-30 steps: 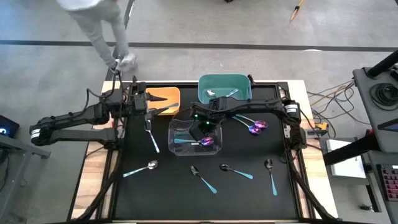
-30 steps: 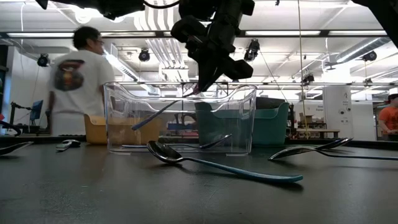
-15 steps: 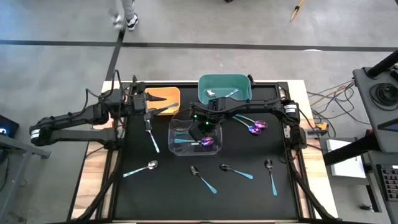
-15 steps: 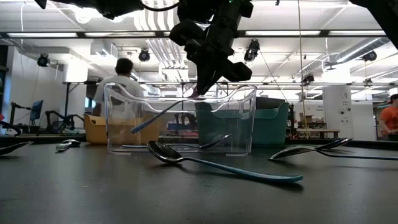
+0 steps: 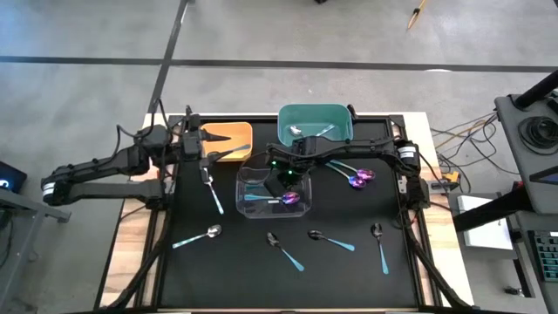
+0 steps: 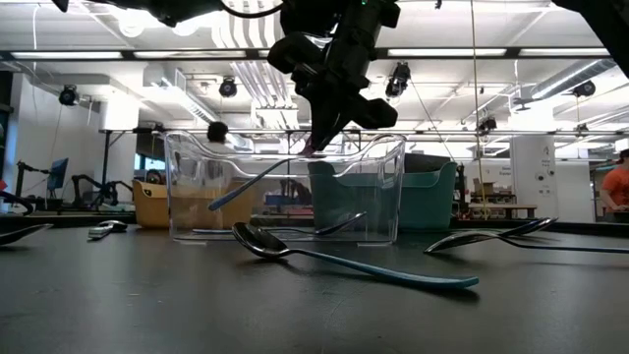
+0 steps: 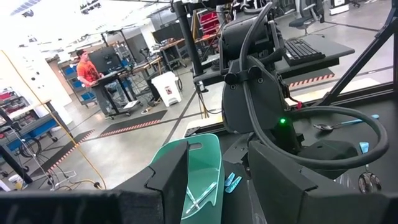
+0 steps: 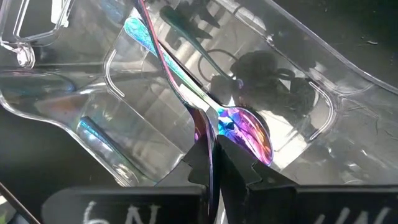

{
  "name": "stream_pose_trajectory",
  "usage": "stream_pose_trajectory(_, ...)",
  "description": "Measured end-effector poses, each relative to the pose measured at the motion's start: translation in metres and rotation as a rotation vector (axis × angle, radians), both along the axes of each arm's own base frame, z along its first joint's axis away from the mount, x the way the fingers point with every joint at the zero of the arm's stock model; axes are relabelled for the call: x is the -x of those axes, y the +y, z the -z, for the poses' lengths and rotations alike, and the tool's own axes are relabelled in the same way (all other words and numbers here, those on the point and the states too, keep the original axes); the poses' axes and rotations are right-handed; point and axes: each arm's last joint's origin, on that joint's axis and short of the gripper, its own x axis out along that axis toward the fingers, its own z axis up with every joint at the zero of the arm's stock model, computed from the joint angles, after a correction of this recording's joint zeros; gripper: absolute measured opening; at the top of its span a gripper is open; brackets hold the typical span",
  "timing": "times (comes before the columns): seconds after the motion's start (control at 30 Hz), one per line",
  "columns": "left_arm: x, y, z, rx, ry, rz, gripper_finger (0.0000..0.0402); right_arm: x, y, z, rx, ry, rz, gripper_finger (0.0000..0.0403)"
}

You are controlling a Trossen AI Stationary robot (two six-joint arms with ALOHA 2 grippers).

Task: Sort silverware by color (type)
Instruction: Put the violet spoon into the transparent bin

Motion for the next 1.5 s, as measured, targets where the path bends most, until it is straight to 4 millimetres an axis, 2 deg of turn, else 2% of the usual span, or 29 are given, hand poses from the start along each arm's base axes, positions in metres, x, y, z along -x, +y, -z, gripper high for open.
stream_pose_trajectory(0.23, 0.002, 0.000, -0.001, -0.002, -0.006, 0.000, 0.0150, -0.006, -0.001, 0.013, 0.001, 0.021, -0.014, 0.0009)
stream_pose_trajectory(1.13, 0.002, -0.001, 0.000, 0.001, 0.003, 0.001, 0.0150, -0.007, -0.002, 0.018, 0.015, 0.030, -0.029, 0.0010)
stream_pose_trajectory(1.5, 0.003, -0.001, 0.000, 0.000, 0.001, 0.000, 0.0150, -0.008, -0.002, 0.017, 0.034, 0.020, -0.026, 0.0039)
